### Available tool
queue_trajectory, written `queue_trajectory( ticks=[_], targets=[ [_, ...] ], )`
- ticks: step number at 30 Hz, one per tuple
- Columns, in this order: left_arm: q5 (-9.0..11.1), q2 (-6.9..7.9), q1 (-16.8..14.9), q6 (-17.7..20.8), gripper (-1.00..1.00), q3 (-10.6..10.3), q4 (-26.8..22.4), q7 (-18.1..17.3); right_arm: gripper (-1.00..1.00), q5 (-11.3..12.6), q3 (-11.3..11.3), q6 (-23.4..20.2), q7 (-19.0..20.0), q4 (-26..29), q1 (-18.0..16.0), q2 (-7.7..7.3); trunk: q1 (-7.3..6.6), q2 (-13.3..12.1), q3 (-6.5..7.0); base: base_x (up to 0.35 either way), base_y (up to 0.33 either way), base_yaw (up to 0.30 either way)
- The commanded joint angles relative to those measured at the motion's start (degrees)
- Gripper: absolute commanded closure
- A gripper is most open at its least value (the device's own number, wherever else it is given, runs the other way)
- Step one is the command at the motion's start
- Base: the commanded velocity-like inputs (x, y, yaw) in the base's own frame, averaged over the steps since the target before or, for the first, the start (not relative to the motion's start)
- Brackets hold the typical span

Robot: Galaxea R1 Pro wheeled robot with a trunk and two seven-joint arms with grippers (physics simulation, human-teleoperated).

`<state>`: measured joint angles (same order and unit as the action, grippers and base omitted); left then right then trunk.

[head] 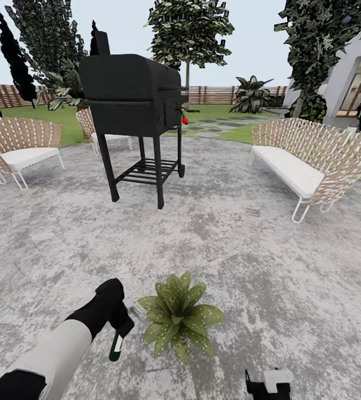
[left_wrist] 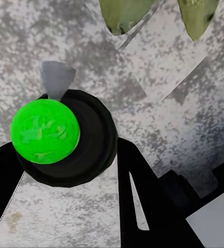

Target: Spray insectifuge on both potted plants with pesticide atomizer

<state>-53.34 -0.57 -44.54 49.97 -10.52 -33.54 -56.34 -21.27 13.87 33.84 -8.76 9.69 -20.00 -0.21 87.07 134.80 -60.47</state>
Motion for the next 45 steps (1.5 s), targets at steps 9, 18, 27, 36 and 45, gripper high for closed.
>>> queue_trajectory(
  ticks=[9,18,27,36,45],
  targets=[
    [-0.1,-1.04,0.2,0.0,1.00,0.3,-3.0,-0.4,-1.00,-0.6,0.3,0.2,-0.1,0.2,0.0,-0.21,-0.01,0.0,-0.05,-0.142,0.000,0.000],
    [0.0,-3.39,0.3,0.0,1.00,0.2,-5.5,-0.4,-1.00,-0.8,0.3,0.2,0.1,0.6,0.0,-0.40,-0.01,0.0,-0.05,-0.288,0.000,0.000],
    [4.3,-4.09,0.3,-15.9,1.00,0.7,-3.8,1.2,-1.00,-1.1,0.2,-3.4,5.7,13.3,-0.1,-1.56,-0.01,0.0,-0.05,-0.010,0.000,0.000],
    [9.4,-3.06,0.3,-31.3,1.00,0.7,3.4,1.2,-1.00,-13.3,0.2,-13.6,23.3,18.3,-3.0,-1.55,-0.01,0.0,-0.05,0.000,0.000,0.000],
    [10.1,-3.93,0.3,-34.6,1.00,0.2,7.9,0.6,-1.00,-26.6,0.1,-14.9,48.5,20.5,-12.5,-0.80,-0.01,0.0,-0.05,0.000,0.000,0.000]
  ],
)
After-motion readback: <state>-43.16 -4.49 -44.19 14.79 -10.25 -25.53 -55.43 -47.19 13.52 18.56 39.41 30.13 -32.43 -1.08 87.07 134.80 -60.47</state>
